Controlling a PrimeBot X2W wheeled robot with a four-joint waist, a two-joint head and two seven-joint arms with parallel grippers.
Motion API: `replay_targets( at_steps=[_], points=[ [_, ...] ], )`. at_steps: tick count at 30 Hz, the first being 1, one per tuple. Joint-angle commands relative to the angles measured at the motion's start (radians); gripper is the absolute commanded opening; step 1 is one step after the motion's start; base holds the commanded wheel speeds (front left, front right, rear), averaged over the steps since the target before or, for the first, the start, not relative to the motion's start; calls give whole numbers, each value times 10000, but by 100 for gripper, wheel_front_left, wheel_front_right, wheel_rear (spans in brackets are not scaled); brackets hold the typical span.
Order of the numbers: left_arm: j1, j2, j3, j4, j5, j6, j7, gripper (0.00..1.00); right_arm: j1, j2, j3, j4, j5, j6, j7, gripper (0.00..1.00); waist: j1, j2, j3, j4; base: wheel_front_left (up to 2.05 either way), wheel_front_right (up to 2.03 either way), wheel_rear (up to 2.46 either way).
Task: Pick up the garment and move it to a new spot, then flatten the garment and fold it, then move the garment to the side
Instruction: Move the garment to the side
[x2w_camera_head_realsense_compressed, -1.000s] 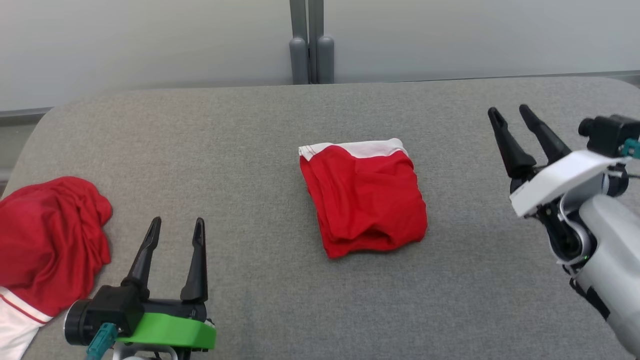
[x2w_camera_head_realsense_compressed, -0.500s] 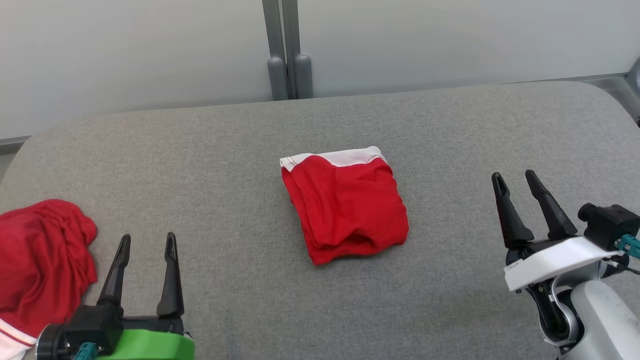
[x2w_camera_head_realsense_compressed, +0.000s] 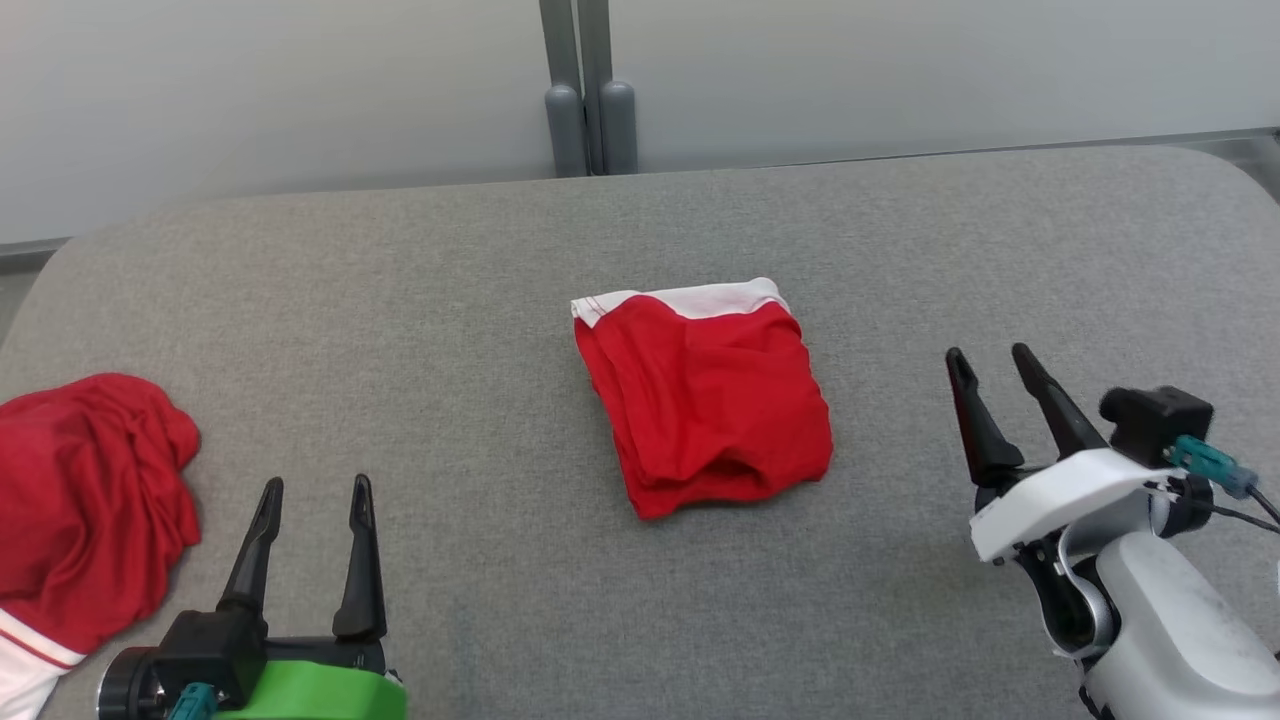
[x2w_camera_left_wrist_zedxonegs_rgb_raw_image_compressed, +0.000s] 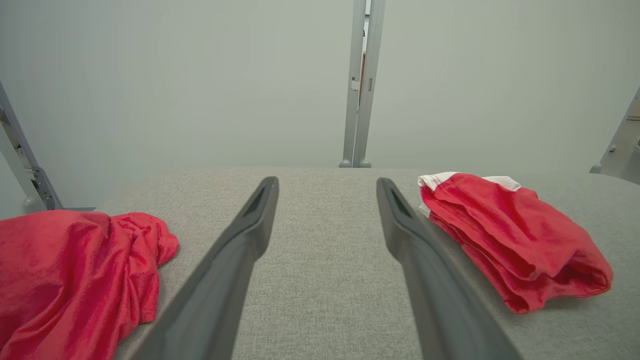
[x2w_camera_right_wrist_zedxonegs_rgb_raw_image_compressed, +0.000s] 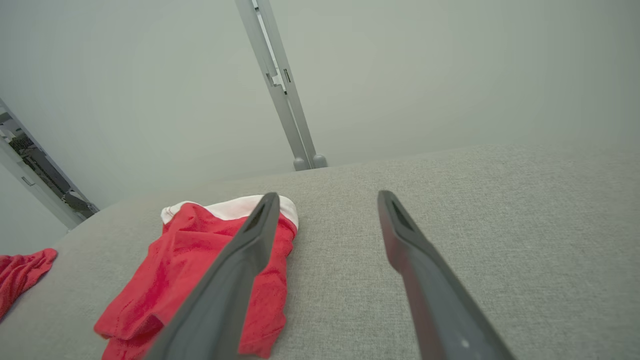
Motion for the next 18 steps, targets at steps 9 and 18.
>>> replay_targets(
  at_steps=[9, 18],
  points=[
    [-522, -31, -261, 239, 16, -120, -1, 100, -2745, -74, 1543, 2735, 1288, 1, 1401, 100, 0, 0, 468, 1166, 0, 0, 0],
    [-887, -39, -515, 447, -1, -191, -1, 100, -4288, 34, 2369, 5120, 2517, 1, 3668, 100, 0, 0, 777, 1932, 0, 0, 0]
  ],
)
